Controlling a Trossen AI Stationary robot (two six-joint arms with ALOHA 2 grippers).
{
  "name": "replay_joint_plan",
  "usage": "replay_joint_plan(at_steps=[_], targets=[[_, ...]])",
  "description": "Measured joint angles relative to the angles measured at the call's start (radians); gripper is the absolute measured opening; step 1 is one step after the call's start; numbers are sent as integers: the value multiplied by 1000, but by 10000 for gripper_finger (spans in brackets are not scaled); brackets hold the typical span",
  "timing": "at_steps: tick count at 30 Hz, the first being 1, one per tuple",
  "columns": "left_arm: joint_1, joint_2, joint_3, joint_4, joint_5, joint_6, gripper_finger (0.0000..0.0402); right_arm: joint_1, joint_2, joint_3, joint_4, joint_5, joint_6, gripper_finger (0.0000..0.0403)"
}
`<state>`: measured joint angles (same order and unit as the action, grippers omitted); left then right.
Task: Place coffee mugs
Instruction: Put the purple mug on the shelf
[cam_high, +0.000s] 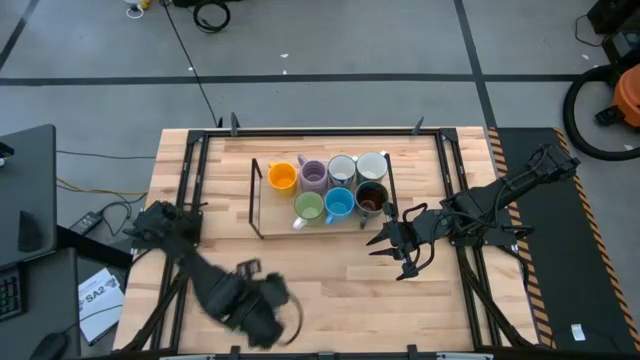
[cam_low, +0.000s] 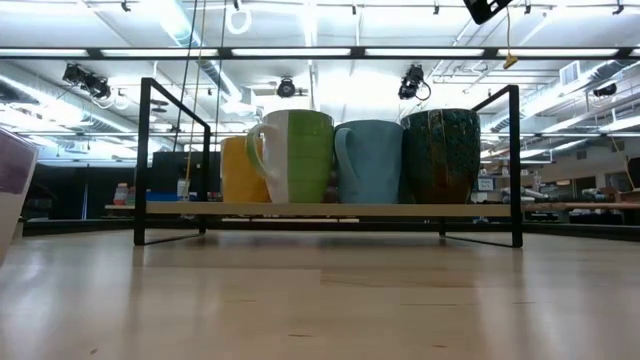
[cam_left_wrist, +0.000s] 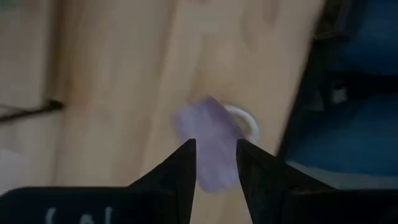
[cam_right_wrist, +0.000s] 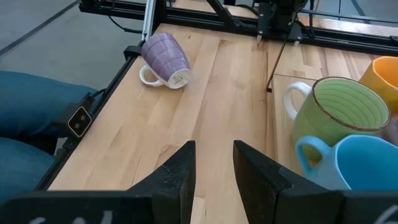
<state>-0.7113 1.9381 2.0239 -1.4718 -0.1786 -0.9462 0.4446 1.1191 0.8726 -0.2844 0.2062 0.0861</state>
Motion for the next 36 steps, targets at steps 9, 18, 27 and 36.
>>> replay_joint_plan(at_steps=[9,18,27,36], targets=[[-193,0,0,31,8,-430,121,0,0,0,0,-3,0,113],[-270,41,-1,-1,83,-613,169,0,0,0,7,-133,0,113],[-285,164,-2,-87,77,-457,223,0,0,0,8,-152,0,113],[-287,293,-3,-99,40,-394,220,0,0,0,8,-152,0,113]])
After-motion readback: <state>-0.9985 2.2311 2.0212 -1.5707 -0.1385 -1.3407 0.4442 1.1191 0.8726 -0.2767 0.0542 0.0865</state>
